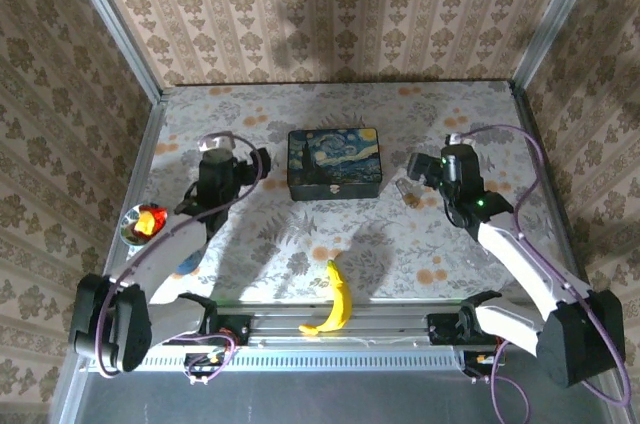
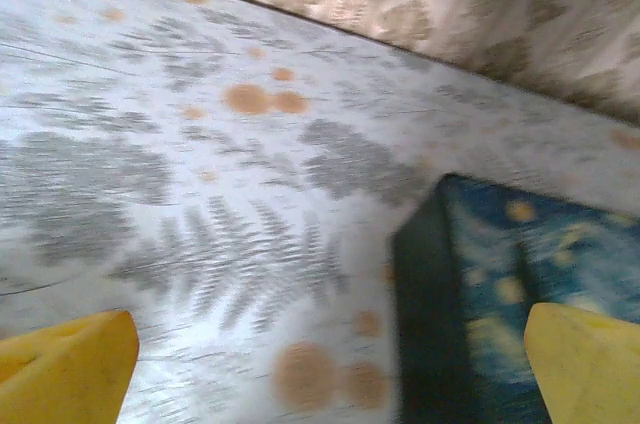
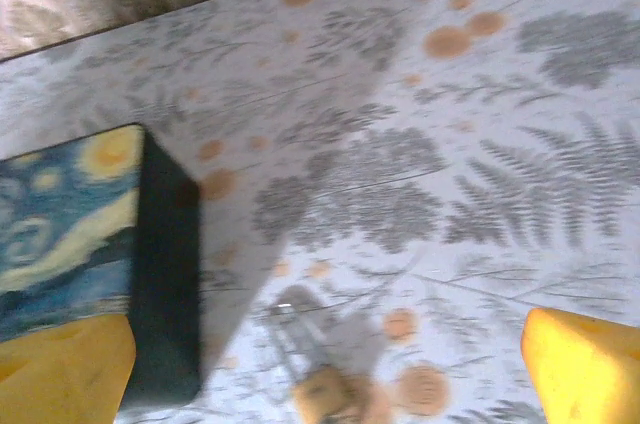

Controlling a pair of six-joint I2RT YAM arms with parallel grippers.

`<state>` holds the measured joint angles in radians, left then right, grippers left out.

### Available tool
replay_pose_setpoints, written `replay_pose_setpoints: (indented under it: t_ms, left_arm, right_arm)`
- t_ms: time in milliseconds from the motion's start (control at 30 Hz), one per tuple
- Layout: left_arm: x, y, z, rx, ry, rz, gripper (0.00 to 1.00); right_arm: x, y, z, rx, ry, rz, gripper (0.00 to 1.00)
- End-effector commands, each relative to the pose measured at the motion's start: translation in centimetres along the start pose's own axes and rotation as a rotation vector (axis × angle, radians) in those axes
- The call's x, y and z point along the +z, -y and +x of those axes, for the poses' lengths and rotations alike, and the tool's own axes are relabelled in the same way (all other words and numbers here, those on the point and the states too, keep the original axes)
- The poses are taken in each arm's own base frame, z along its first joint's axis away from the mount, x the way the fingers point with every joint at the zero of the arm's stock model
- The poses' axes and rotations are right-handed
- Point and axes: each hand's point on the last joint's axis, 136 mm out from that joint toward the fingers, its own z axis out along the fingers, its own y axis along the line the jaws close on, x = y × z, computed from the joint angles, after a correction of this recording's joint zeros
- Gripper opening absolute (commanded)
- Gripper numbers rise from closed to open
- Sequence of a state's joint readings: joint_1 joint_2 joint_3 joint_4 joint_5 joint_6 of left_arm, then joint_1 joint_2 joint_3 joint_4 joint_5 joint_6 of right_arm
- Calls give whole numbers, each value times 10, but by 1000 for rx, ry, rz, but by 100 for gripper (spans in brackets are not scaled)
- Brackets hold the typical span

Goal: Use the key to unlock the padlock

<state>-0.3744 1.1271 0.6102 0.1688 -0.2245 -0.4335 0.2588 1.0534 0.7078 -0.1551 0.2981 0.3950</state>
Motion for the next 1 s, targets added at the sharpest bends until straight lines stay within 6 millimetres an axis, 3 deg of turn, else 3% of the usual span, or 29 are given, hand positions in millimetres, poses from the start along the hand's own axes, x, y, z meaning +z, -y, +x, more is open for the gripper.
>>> replay_pose_setpoints:
  t_ms: [0, 100, 167, 300, 533, 767, 967]
  left_arm:
    - [-13, -49, -4, 229, 128, -208, 100]
    - [-18, -64, -2, 299, 180, -228, 100]
    - [-20, -64, -3, 308, 208, -171, 100]
    - [-24, -76, -3, 415, 224, -191, 100]
    - [-12, -106, 16, 342, 215, -142, 100]
    - [8, -92, 19, 360, 282, -2, 100]
    - [40, -89, 40, 397, 230, 80, 100]
  right_arm:
    - [-5, 32, -7, -106, 129, 130, 100]
    - [-7, 40, -6, -138, 233, 125, 100]
    - [-6, 43, -4, -169, 290, 117, 100]
    - [6, 58, 9, -165, 288, 139, 100]
    - [31, 68, 20, -104, 286, 88, 100]
    - [50, 63, 15, -107, 315, 27, 100]
    - [53, 60, 14, -134, 340, -13, 100]
